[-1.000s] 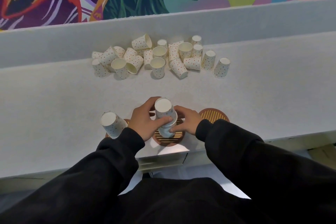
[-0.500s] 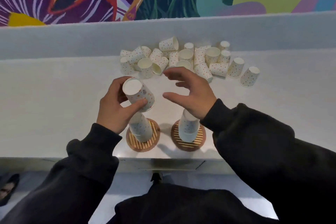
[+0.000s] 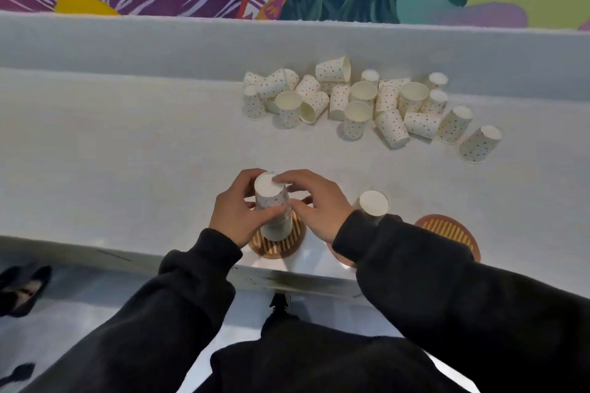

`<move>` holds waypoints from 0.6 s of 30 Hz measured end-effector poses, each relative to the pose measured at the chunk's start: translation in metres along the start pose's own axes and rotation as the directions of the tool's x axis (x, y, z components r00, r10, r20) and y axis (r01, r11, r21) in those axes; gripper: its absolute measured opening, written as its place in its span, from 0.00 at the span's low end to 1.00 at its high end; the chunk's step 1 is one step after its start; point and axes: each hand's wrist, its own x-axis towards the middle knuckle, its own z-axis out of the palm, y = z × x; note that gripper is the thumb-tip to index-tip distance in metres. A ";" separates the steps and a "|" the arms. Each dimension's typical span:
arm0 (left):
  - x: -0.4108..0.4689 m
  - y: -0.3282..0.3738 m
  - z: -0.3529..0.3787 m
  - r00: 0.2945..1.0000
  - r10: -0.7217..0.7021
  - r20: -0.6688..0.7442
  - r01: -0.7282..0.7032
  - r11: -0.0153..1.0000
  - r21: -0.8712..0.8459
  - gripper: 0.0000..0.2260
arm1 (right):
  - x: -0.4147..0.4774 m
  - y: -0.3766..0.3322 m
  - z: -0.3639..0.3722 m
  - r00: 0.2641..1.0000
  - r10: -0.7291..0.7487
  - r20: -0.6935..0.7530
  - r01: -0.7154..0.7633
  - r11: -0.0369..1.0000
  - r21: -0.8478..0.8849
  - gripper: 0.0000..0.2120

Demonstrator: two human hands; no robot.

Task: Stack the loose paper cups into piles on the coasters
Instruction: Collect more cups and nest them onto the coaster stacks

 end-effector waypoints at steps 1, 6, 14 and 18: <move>0.000 -0.005 0.002 1.000 -0.011 0.012 0.011 1.000 0.006 0.28 | -0.002 0.003 0.002 1.000 0.014 0.009 -0.014 1.000 -0.002 0.18; -0.003 -0.019 0.005 0.999 -0.012 0.043 0.011 0.999 0.036 0.31 | -0.011 0.012 0.016 0.999 0.037 0.012 -0.037 0.999 -0.006 0.22; 0.001 -0.029 0.007 0.997 -0.018 0.075 0.009 0.993 0.120 0.34 | -0.017 0.014 0.028 0.976 0.217 0.030 -0.218 0.974 0.056 0.36; 0.005 -0.028 0.001 0.977 -0.067 0.202 0.041 0.991 0.129 0.43 | -0.020 0.011 0.019 0.973 0.229 -0.024 -0.224 0.966 0.133 0.39</move>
